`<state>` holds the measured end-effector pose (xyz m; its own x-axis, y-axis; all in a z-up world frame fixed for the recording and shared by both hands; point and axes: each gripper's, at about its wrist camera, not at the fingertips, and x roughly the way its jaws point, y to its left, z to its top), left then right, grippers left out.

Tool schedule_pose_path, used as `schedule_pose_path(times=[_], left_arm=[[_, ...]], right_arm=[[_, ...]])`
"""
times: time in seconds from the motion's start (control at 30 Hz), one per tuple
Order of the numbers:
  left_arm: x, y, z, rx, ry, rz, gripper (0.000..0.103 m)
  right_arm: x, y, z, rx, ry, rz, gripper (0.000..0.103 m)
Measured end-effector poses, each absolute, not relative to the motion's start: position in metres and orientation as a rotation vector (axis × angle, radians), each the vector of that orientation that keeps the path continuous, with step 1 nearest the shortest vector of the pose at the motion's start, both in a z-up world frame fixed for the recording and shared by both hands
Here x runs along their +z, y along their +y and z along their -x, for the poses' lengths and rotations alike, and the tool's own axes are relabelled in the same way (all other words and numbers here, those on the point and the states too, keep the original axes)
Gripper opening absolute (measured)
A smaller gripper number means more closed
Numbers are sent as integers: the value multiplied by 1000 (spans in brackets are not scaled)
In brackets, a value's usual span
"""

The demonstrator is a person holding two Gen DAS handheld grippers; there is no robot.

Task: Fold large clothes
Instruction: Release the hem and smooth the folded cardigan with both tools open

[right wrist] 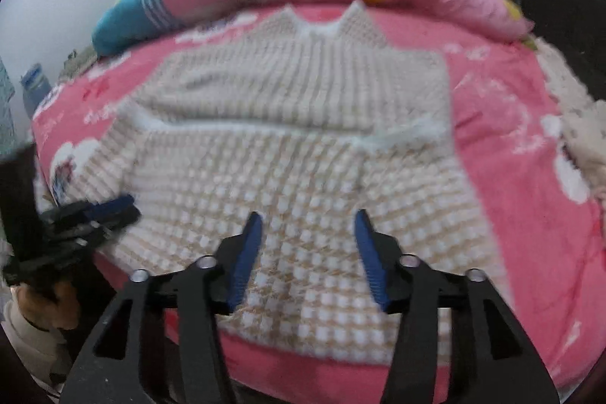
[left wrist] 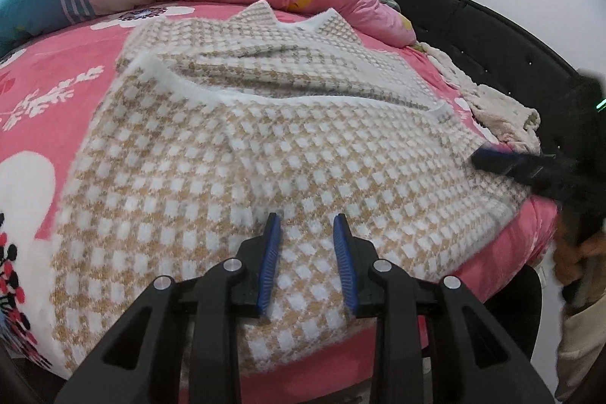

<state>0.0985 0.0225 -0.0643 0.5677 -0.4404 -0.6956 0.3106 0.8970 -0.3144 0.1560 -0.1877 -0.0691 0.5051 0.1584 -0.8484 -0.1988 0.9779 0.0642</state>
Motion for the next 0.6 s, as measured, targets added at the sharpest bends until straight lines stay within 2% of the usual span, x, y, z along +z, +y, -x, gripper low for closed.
schedule_pose_path(times=[0.07,0.2,0.27,0.3,0.33,0.43,0.5,0.53,0.6], left_arm=[[-64,22,-99,-441,866,167,29],[-53,17,-97,-416,865,127,31],[-43,15,-96,-404,840,104,41],[-36,14,-96,-405,821,102,45],[-32,13,-97,-403,808,102,46],[-27,13,-106,-359,803,95,54],[-34,16,-117,-291,841,85,62],[-39,18,-122,-267,866,82,64],[-56,23,-133,-238,938,99,66]], right_arm=[[-85,-196,-160,234,1033,-21,58],[-54,-197,-154,227,1014,-36,61],[-40,-193,-151,263,984,-39,63],[-35,-188,-151,282,972,-37,68],[-32,-181,-152,303,963,-31,72],[-43,-159,-162,326,969,26,75],[-64,-143,-167,323,1006,66,78],[-74,-140,-166,316,1032,82,85],[-81,-140,-167,299,1031,87,88]])
